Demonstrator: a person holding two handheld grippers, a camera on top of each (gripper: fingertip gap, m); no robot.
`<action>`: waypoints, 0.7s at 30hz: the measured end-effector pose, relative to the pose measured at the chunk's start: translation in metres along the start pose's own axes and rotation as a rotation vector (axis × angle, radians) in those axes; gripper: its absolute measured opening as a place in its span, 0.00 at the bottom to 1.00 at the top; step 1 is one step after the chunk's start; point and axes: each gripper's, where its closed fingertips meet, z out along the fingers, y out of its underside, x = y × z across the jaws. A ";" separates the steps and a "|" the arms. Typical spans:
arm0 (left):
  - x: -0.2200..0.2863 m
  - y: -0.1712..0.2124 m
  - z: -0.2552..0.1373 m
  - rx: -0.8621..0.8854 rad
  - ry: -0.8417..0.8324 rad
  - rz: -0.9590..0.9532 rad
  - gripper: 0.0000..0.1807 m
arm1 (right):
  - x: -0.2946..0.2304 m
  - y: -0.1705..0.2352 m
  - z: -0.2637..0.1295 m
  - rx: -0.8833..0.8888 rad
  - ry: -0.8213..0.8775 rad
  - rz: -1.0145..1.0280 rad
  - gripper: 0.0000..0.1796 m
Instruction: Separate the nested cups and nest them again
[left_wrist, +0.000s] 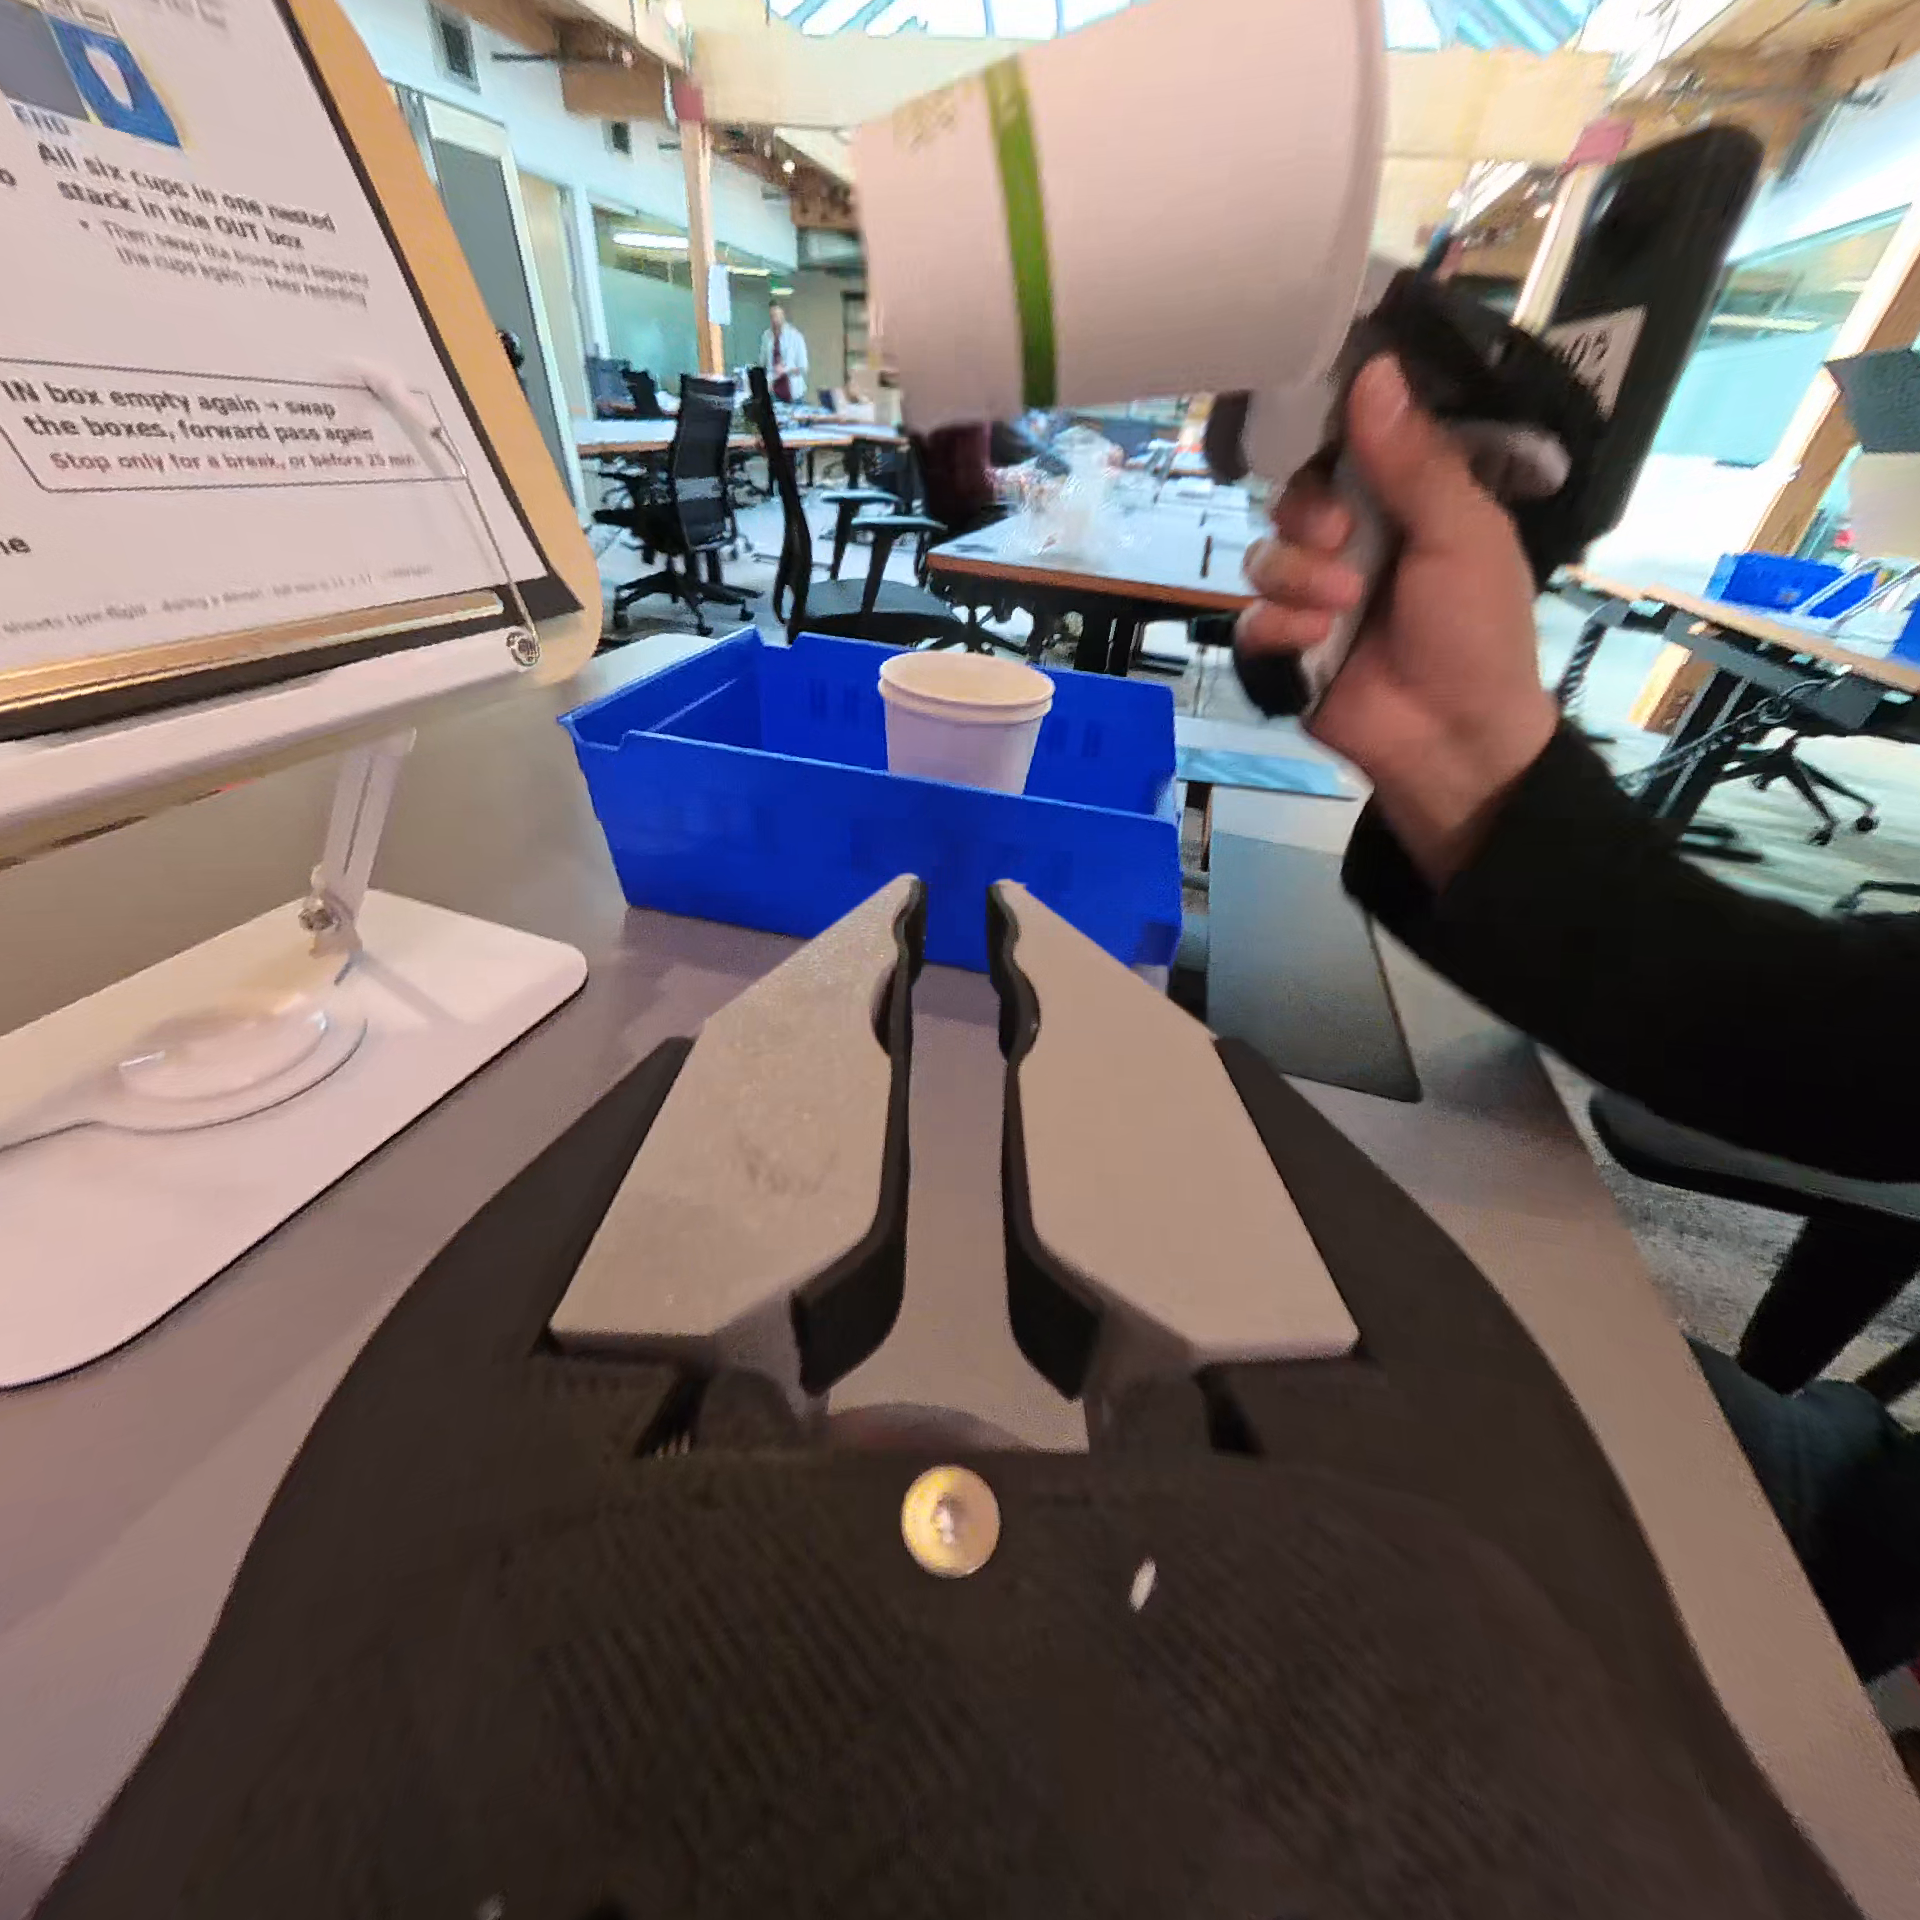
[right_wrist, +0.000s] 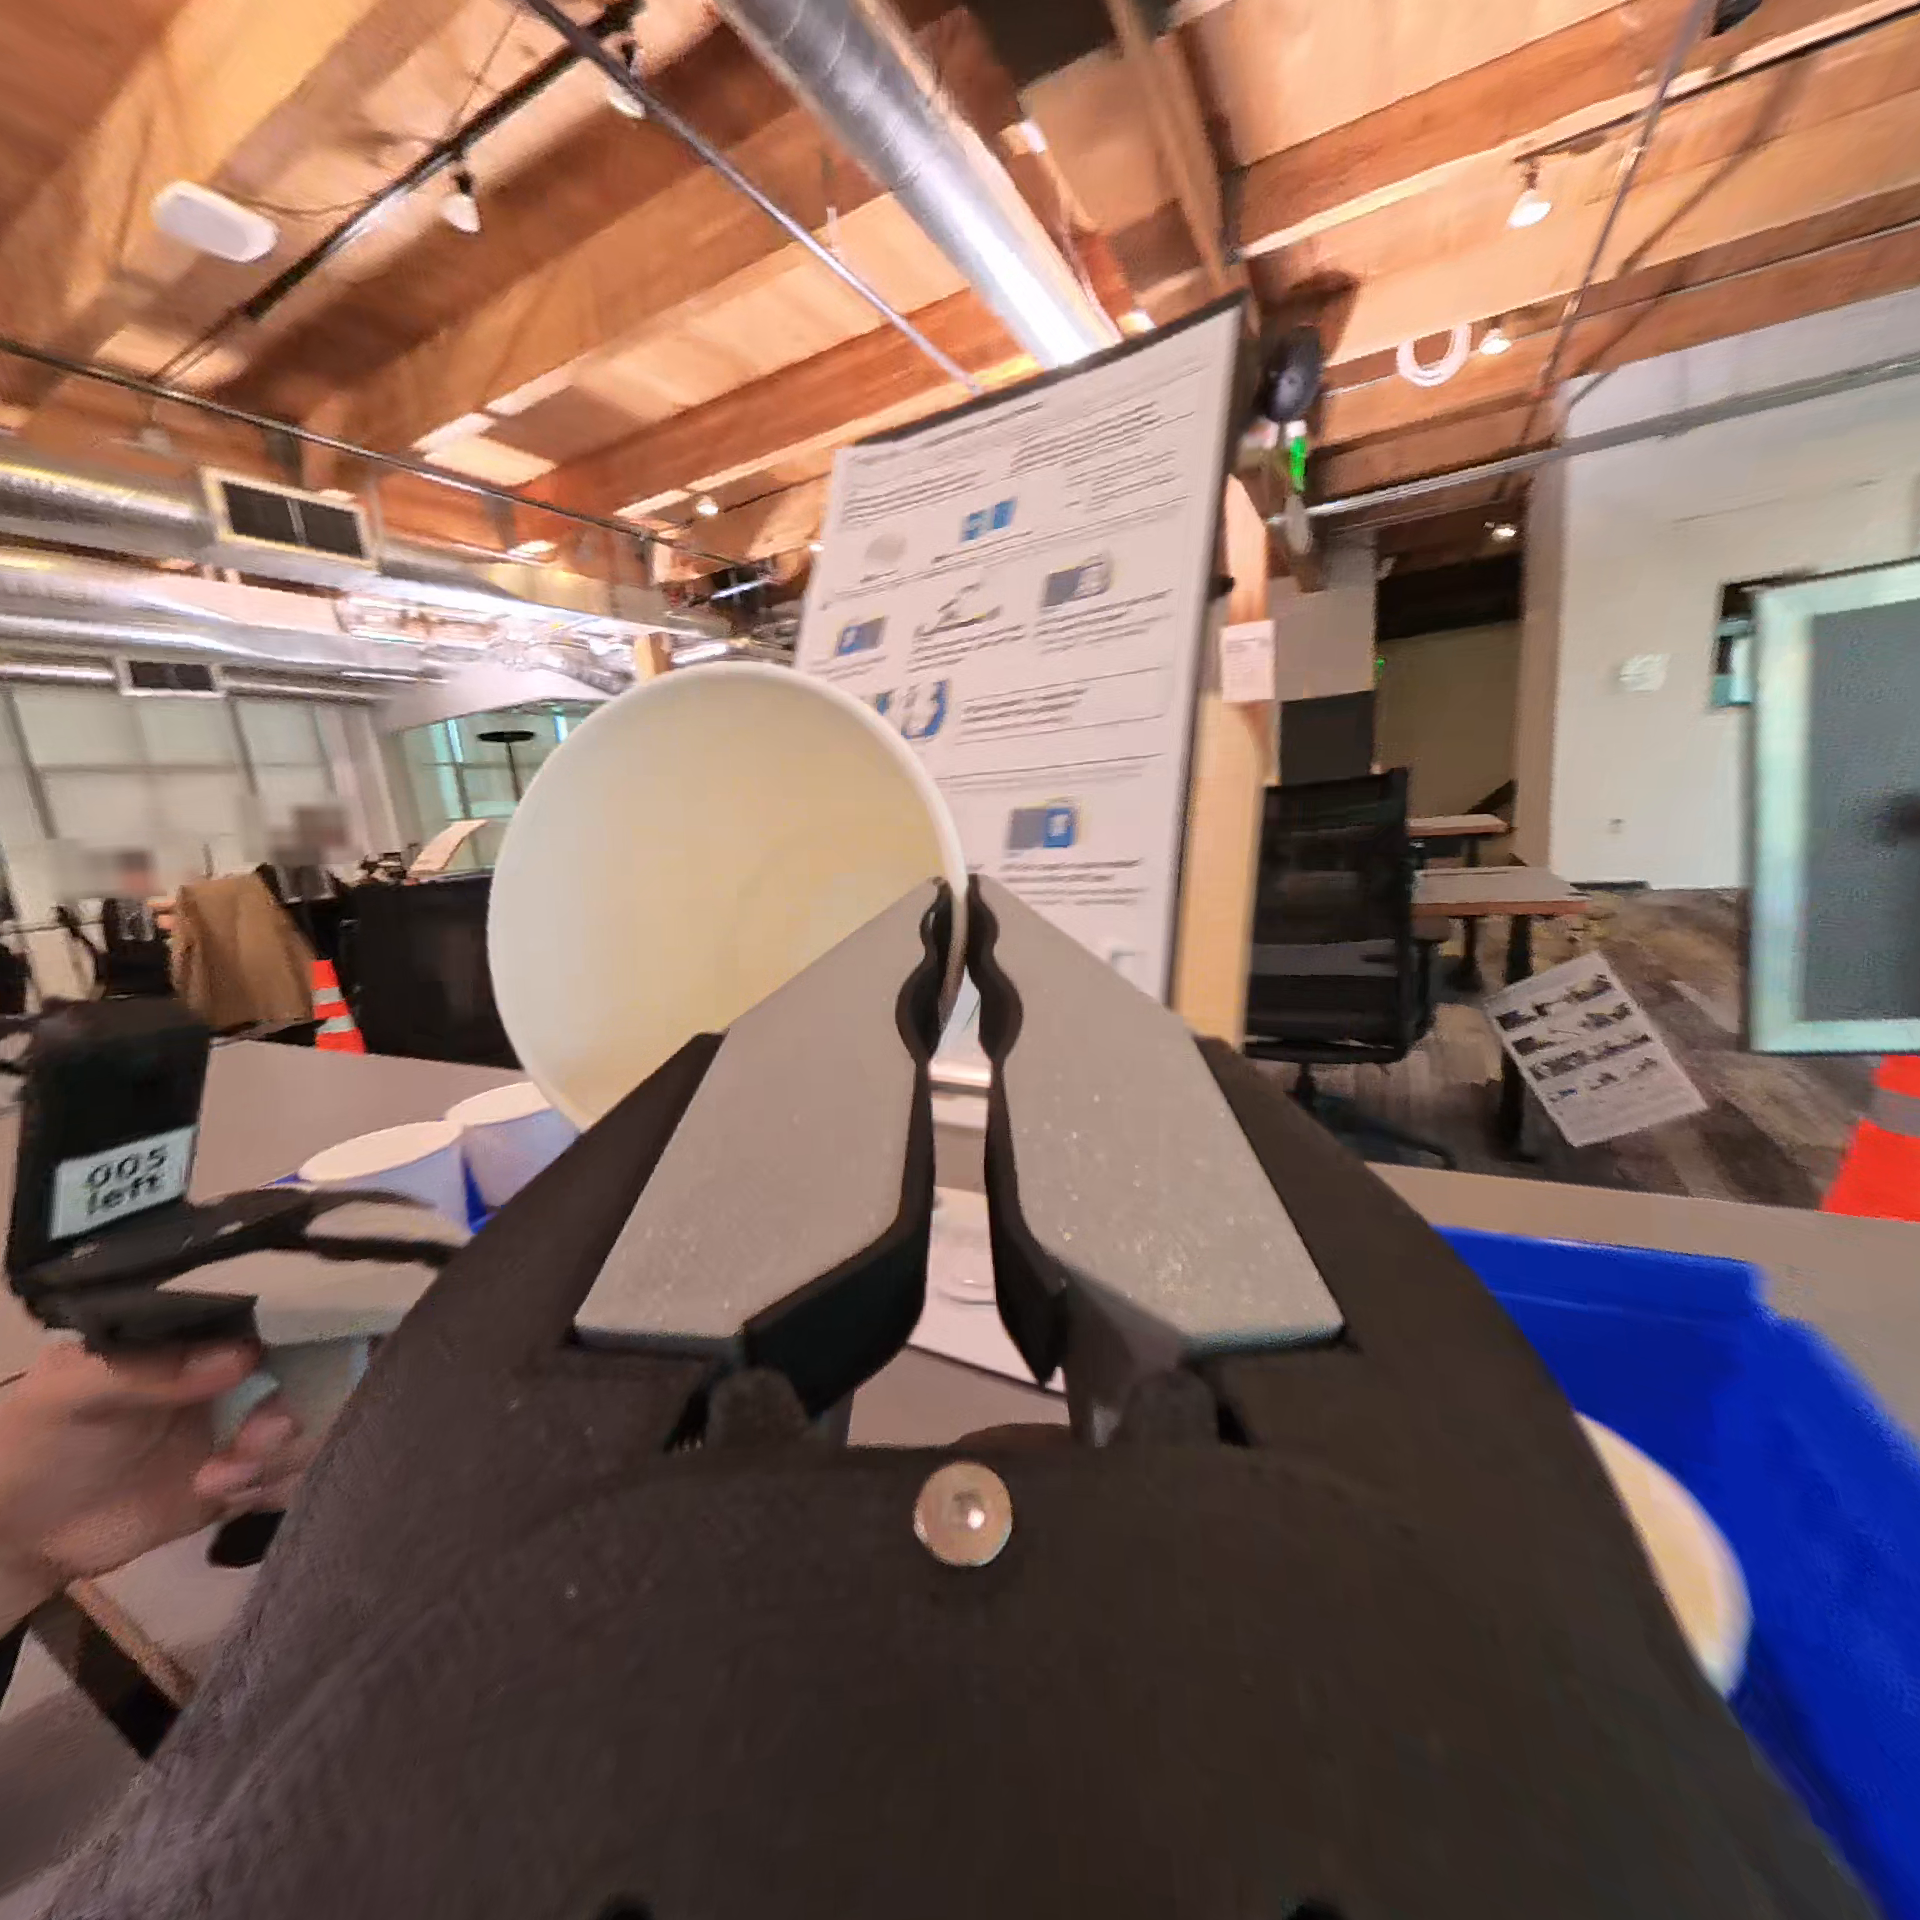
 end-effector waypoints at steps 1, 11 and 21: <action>-0.002 0.001 0.001 -0.007 -0.017 0.006 0.05 | 0.017 -0.011 -0.004 -0.013 0.023 -0.001 0.00; -0.003 0.004 0.004 -0.032 -0.043 -0.006 0.06 | 0.138 0.014 -0.024 -0.620 0.101 0.164 0.00; -0.015 0.022 0.004 -0.083 -0.039 -0.078 0.08 | 0.158 0.103 -0.029 -1.069 0.157 0.135 0.00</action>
